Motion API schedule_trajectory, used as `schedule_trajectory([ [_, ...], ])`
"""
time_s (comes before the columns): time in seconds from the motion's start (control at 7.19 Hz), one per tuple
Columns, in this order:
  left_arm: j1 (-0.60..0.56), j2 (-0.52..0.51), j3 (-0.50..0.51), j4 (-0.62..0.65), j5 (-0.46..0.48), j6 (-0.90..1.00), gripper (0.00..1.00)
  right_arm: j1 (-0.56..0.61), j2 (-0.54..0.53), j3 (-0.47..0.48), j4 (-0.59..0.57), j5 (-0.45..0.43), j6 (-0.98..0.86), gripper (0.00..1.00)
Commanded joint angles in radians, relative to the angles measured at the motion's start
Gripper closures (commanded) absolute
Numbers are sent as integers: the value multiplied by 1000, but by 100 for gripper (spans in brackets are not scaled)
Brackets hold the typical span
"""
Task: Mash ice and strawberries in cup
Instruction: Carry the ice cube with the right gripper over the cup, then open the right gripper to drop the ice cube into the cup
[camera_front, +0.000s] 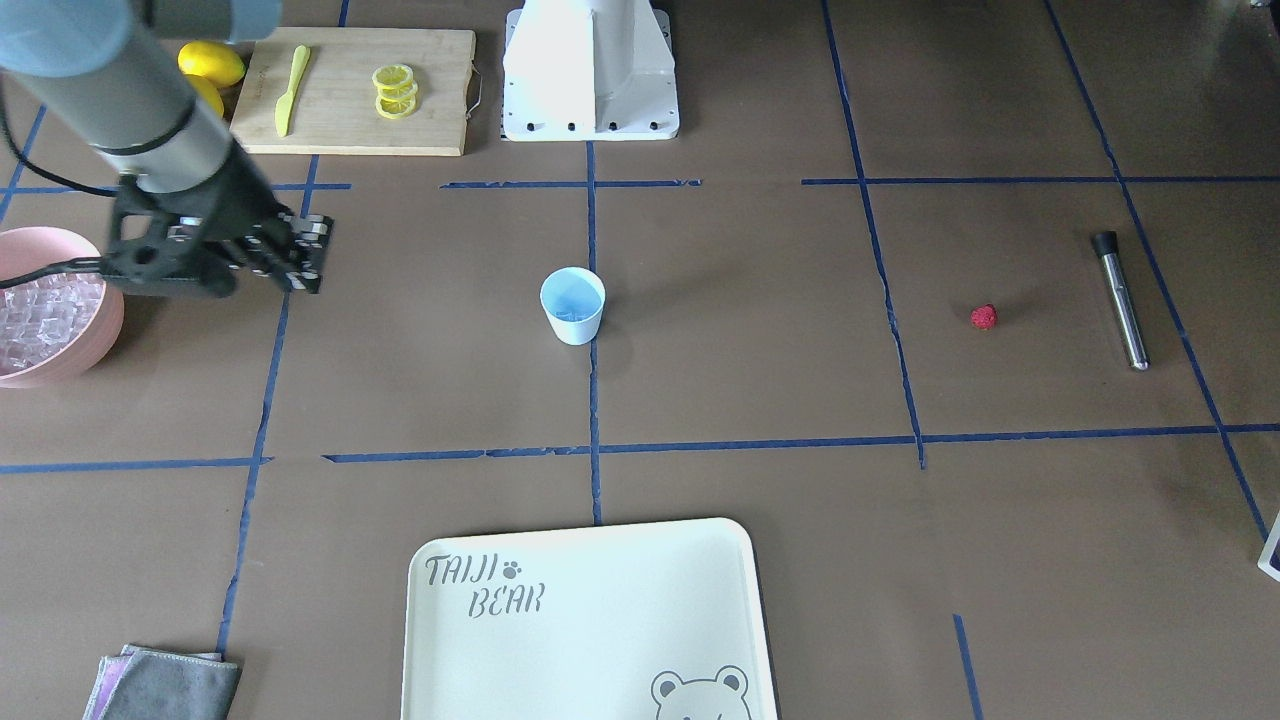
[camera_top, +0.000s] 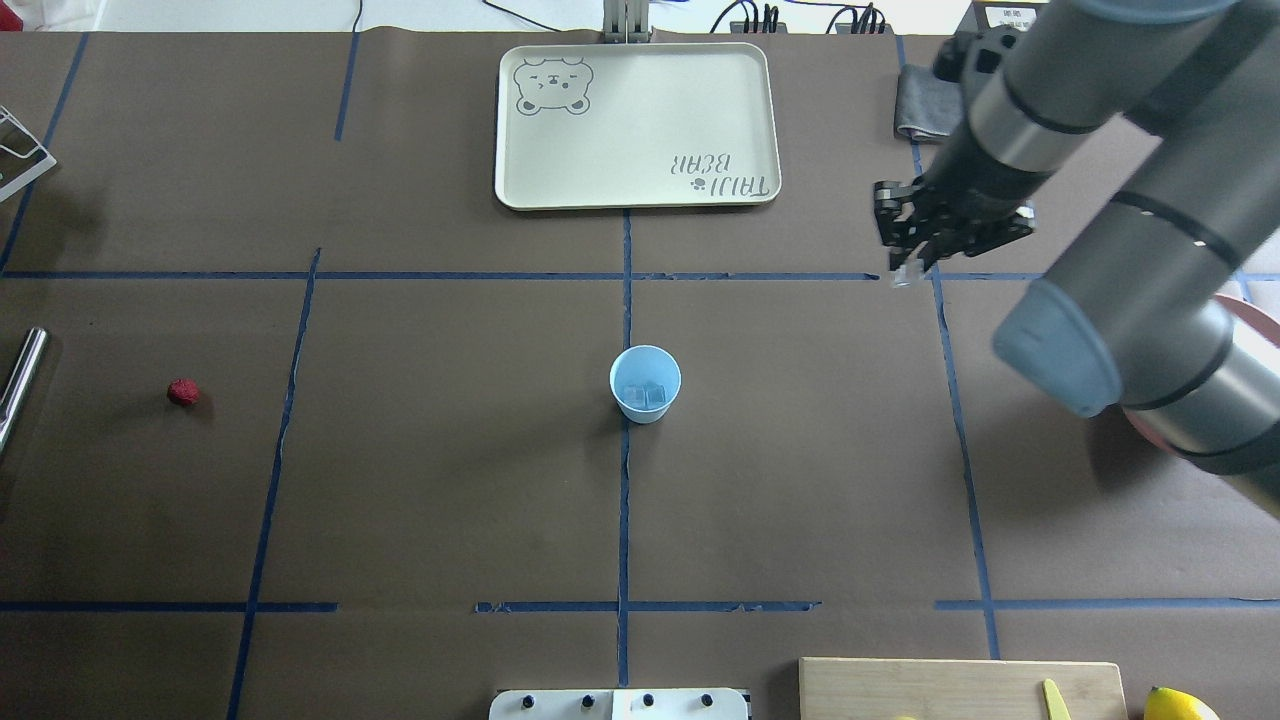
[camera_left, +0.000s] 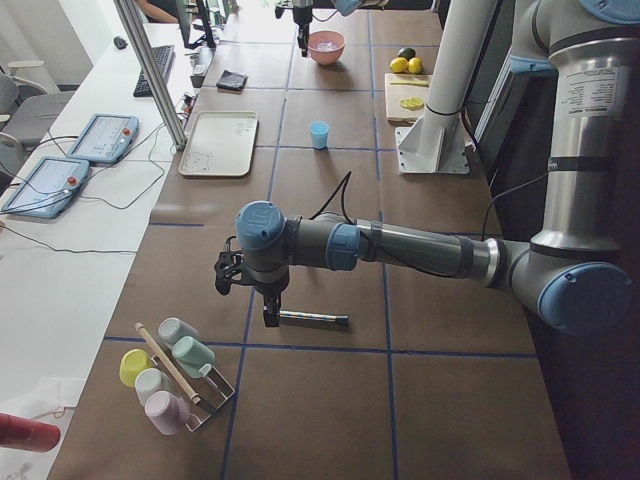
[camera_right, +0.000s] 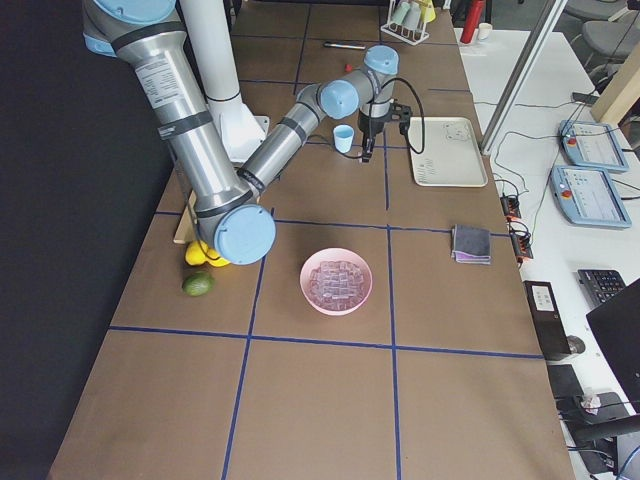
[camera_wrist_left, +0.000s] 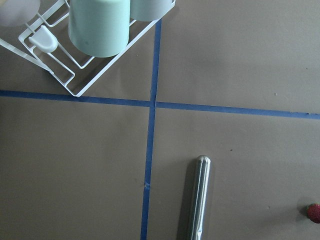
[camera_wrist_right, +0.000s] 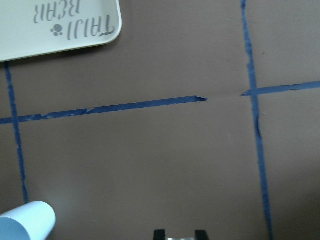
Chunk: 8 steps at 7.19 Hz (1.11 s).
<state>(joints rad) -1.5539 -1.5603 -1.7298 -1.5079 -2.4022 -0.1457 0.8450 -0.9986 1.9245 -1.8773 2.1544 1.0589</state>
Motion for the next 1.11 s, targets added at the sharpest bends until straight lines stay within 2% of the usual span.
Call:
schedule_trajectory([
  [0.0,1,0,6,-2,2,0,0,-205,215,-173,88,-160,273,99],
  [0.14,1,-1,9,0,2,2,0,-254,280,-282,151,-218,317,99],
  [0.28,3,-1,10,-2,2,3,0,-279,306,-330,158,-234,325,99],
  [0.42,3,-1,9,-2,2,2,0,-305,307,-338,158,-263,328,99],
  [0.97,3,-1,12,0,2,3,0,-320,293,-346,156,-268,326,98],
])
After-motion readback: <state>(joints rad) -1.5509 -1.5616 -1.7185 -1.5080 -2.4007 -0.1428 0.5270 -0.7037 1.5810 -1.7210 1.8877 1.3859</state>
